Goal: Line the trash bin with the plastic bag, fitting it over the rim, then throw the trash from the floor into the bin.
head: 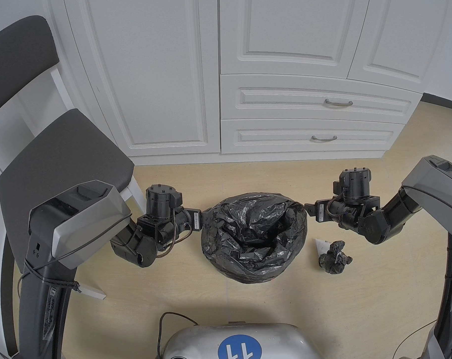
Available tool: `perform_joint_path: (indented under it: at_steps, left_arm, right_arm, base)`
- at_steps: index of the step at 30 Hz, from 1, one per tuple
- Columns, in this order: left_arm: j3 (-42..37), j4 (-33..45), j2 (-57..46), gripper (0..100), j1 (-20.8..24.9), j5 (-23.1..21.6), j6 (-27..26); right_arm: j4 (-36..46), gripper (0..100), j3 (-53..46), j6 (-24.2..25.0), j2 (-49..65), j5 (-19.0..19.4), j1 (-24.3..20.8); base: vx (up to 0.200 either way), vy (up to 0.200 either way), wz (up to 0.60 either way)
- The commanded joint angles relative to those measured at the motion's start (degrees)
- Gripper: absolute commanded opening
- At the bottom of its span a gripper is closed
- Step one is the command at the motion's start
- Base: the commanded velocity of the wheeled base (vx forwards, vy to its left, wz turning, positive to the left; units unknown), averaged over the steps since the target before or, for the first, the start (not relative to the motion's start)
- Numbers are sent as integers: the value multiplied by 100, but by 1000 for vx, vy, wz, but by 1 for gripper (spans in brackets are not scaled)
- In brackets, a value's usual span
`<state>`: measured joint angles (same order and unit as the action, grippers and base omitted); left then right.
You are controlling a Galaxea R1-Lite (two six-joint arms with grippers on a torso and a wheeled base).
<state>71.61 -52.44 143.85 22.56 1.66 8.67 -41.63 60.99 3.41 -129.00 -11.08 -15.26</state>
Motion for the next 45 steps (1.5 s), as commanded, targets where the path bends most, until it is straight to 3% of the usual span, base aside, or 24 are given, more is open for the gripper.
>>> perform_joint_path:
  at_steps: [1, 13, 30, 40, 45]
  left_arm:
    - [11, -3, 126, 100, -86, 1, 3]
    - [2, -29, 310, 100, -200, 10, 3]
    - [-367, -38, -349, 100, -50, 1, -23]
    - [-244, -20, -103, 100, 108, -8, -41]
    - [11, 15, 231, 100, -59, 1, -32]
  right_arm:
    - [-3, 100, -8, 1, 68, 1, 15]
    - [-3, 100, -8, -7, 50, 106, 85]
    - [129, 100, -70, -122, 112, 141, 138]
    - [129, 100, -87, -166, 94, 133, 138]
    - [129, 100, -78, -174, -99, 133, 67]
  base:
    - [0, 0, 0]
    - [0, 0, 0]
    - [0, 0, 0]
    - [0, 0, 0]
    - [0, 0, 0]
